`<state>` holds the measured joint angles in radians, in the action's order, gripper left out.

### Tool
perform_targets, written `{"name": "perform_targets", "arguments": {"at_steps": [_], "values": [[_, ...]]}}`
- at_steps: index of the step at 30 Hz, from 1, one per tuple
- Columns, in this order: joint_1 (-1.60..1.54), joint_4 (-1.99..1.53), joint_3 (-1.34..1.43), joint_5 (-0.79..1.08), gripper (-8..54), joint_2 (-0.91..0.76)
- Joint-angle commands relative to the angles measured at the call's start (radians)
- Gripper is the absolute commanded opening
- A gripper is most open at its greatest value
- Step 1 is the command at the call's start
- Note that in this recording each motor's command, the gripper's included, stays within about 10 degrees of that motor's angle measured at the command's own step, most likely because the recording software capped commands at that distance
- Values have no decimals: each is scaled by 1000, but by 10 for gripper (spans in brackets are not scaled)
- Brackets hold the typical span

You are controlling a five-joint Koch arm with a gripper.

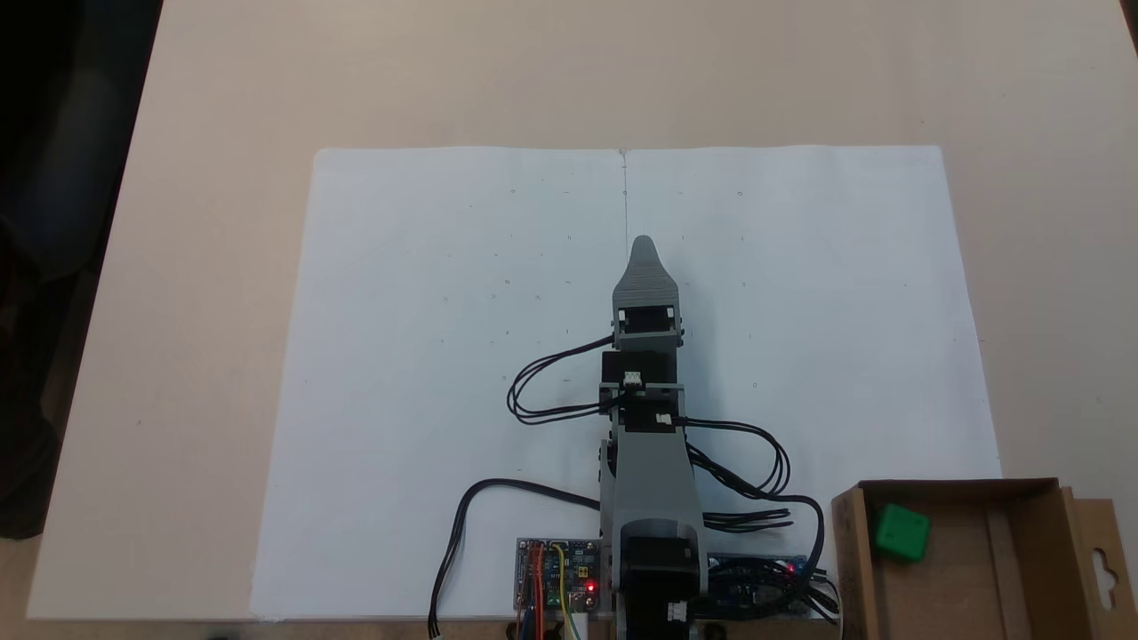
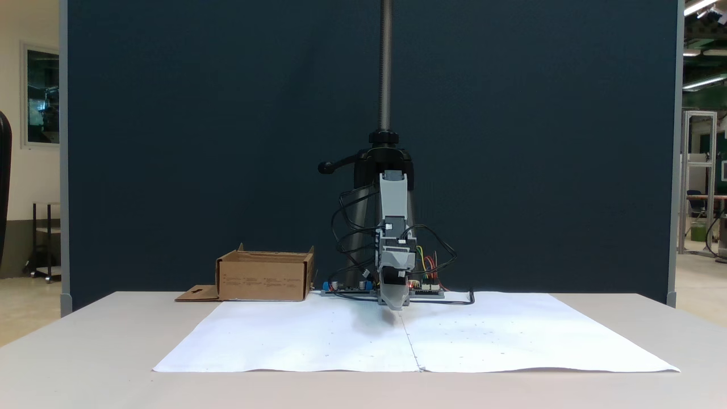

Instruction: Grasp a green dice and put it in the bin.

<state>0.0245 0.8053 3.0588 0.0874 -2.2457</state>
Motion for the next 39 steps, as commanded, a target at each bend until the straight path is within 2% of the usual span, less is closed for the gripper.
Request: {"name": "perform_targets", "arguments": {"at_steps": [1, 39], "values": [[12, 71, 71, -41, 447, -100], [0, 74, 71, -41, 466, -103]]}}
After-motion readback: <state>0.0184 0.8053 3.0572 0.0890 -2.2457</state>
